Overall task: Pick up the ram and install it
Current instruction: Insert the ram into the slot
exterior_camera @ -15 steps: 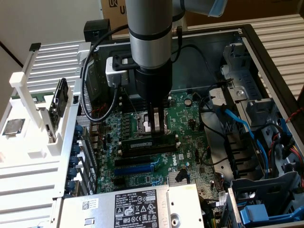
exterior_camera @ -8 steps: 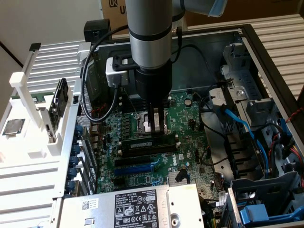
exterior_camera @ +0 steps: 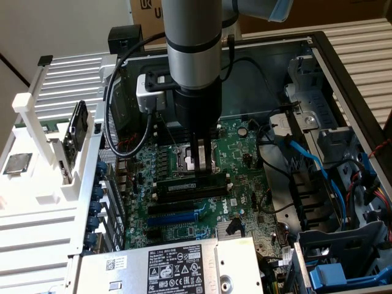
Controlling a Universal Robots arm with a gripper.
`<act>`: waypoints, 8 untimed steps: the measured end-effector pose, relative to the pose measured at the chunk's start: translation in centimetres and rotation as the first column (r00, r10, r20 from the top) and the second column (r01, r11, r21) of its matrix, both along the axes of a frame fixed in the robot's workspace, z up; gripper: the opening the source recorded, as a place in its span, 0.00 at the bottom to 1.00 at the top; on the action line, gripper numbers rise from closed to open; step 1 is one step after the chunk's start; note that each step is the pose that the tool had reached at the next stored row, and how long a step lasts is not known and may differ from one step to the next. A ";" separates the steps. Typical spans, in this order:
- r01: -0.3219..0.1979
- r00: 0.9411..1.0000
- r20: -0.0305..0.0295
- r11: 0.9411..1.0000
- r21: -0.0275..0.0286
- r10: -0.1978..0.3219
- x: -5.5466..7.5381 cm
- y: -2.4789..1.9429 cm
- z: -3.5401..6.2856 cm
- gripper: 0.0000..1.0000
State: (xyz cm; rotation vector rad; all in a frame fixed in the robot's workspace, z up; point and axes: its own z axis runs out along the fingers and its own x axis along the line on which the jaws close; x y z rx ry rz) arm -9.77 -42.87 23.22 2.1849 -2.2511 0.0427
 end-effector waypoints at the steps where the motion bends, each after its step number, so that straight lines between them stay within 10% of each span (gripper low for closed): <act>1: 0.000 1.000 0.000 1.000 0.000 0.000 0.0 0.00 -0.02 0.12; 8: 0.000 1.000 0.000 1.000 0.000 0.000 0.0 0.03 -0.10 0.12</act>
